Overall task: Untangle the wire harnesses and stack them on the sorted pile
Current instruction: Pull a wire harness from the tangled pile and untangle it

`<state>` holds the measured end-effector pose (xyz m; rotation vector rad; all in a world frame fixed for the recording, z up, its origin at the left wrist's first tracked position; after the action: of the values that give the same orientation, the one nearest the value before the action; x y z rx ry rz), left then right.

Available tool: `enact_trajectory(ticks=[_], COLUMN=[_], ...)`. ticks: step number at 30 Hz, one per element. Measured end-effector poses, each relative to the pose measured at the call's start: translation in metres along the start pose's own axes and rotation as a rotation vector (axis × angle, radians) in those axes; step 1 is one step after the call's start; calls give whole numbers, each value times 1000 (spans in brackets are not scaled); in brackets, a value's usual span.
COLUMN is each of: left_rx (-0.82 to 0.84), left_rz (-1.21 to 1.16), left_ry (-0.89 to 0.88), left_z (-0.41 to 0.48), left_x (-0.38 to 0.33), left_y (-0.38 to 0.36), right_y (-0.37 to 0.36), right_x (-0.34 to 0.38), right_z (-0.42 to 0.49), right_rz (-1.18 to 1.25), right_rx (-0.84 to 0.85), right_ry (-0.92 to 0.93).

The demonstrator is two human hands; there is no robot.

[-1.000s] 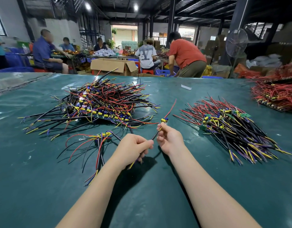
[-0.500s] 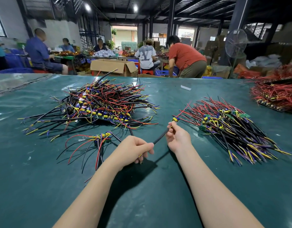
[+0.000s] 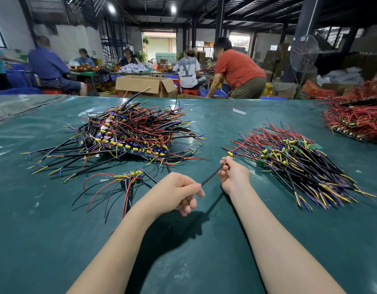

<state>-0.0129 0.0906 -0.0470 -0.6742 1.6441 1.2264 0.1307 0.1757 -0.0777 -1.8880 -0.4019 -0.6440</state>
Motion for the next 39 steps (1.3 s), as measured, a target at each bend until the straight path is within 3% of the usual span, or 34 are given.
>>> enact_trajectory(ticks=[5, 8, 13, 17, 24, 35, 39], left_rx=[-106, -87, 57, -58, -167, 19, 9], left_rz=[-94, -107, -114, 111, 178, -341, -240], left_ry=[-125, -189, 41, 159, 192, -131, -102], left_z=[-1, 1, 3, 2, 3, -1, -1], left_x=[-12, -24, -5, 12, 20, -9, -5], left_y=[-1, -15, -17, 2, 15, 10, 6], right_y=[-3, -4, 4, 4, 3, -11, -8], right_x=[-8, -13, 1, 1, 4, -7, -7], right_z=[-2, -2, 6, 4, 3, -6, -3], right_rz=[84, 154, 177, 218, 188, 188, 209], right_rx=[-18, -29, -26, 9, 43, 74, 77], right_ry=[-35, -65, -68, -44, 84, -66, -88])
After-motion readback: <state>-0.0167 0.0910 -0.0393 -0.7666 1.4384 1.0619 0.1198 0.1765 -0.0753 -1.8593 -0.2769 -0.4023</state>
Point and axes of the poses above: each hand's wrist, its own z-axis towards the middle knuckle, its own y-axis out of the back of the hand, x = y × z, the point moved 6 cm from there along z, towards the middle knuckle, and after that the axes turned 9 degrees about z, right-handed, at the moved point
